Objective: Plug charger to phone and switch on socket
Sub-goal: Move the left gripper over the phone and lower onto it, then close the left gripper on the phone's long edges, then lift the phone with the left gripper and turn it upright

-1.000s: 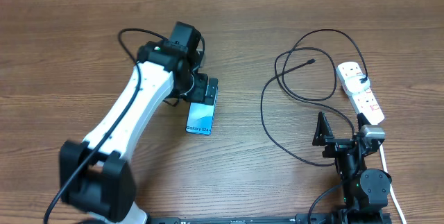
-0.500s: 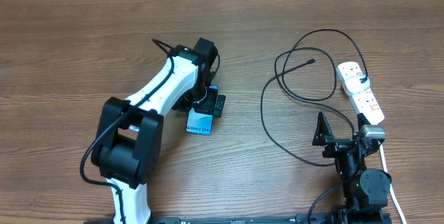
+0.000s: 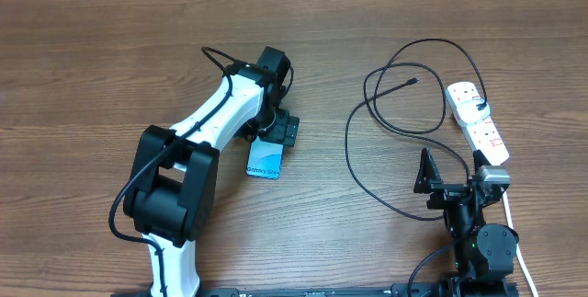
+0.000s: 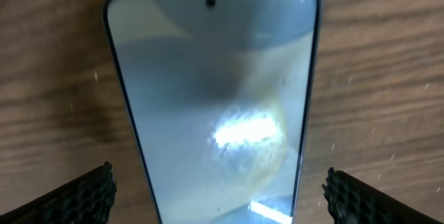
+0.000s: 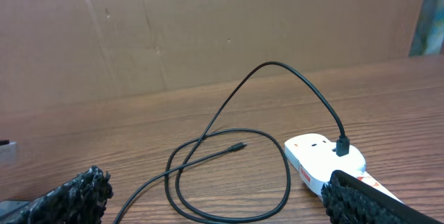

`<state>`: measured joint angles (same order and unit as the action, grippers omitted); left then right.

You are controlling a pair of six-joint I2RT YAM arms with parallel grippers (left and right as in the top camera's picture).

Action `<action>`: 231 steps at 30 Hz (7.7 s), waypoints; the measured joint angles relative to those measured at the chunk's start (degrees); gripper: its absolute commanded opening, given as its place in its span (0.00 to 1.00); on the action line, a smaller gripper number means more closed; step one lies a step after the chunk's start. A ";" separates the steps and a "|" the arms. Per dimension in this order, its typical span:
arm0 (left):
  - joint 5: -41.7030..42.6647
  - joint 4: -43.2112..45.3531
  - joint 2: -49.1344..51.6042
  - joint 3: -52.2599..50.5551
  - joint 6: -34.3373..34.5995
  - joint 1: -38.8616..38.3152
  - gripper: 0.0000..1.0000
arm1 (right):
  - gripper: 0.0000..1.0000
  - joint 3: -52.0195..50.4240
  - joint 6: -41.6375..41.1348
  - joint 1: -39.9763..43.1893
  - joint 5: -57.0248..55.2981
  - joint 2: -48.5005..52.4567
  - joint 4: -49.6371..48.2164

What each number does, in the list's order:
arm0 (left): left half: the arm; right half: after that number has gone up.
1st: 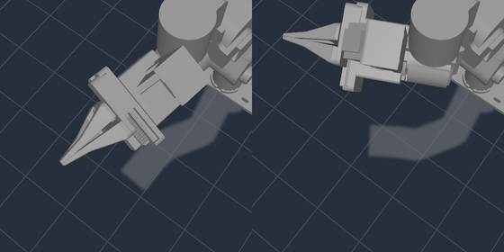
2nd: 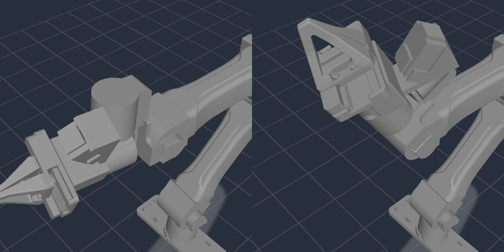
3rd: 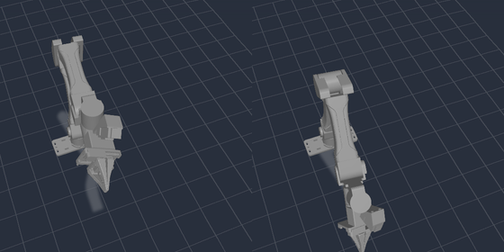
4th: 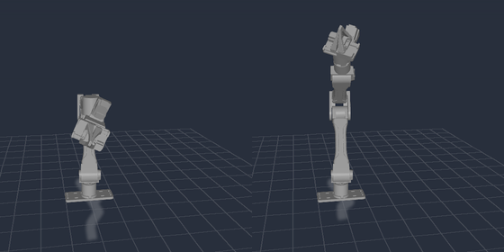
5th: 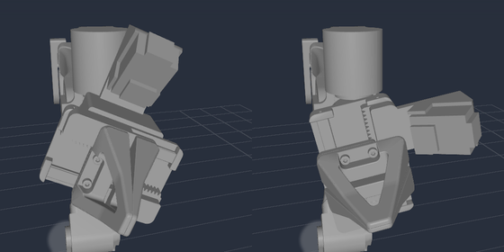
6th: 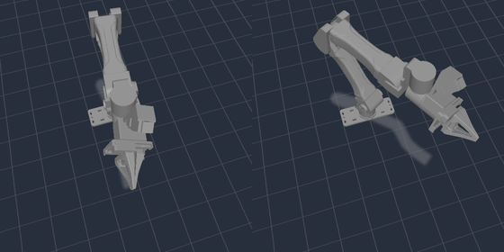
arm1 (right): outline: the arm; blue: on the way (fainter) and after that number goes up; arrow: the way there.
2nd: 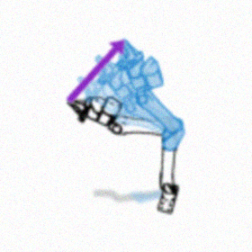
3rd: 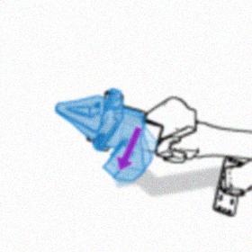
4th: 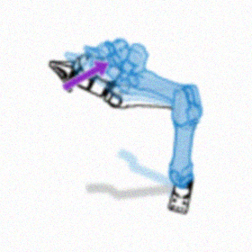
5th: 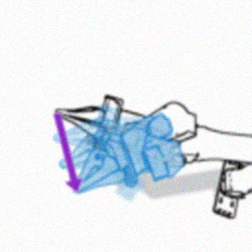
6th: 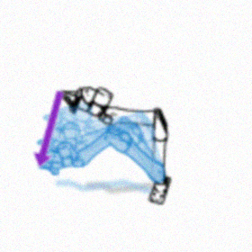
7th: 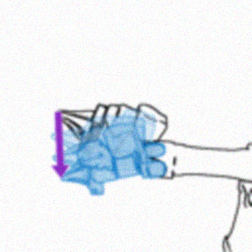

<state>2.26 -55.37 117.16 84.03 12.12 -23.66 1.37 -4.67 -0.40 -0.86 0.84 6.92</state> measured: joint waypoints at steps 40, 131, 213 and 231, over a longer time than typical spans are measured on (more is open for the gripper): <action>-0.17 6.71 -2.10 -8.09 10.21 0.00 1.00 | 1.00 0.00 0.00 0.00 0.00 0.00 -0.02; -3.45 9.22 -3.91 -11.69 9.03 -1.79 0.81 | 1.00 0.00 0.02 0.00 0.02 0.00 -0.04; 82.51 0.55 0.74 -1.75 16.06 11.89 0.49 | 1.00 0.00 0.00 0.00 0.00 0.00 -0.02; 83.97 0.55 0.74 -1.75 16.31 11.89 0.49 | 1.00 0.00 0.00 0.00 0.00 0.00 0.00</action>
<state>86.24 -54.83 117.91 82.28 28.42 -11.77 1.37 -4.67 -0.40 -0.86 0.84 6.92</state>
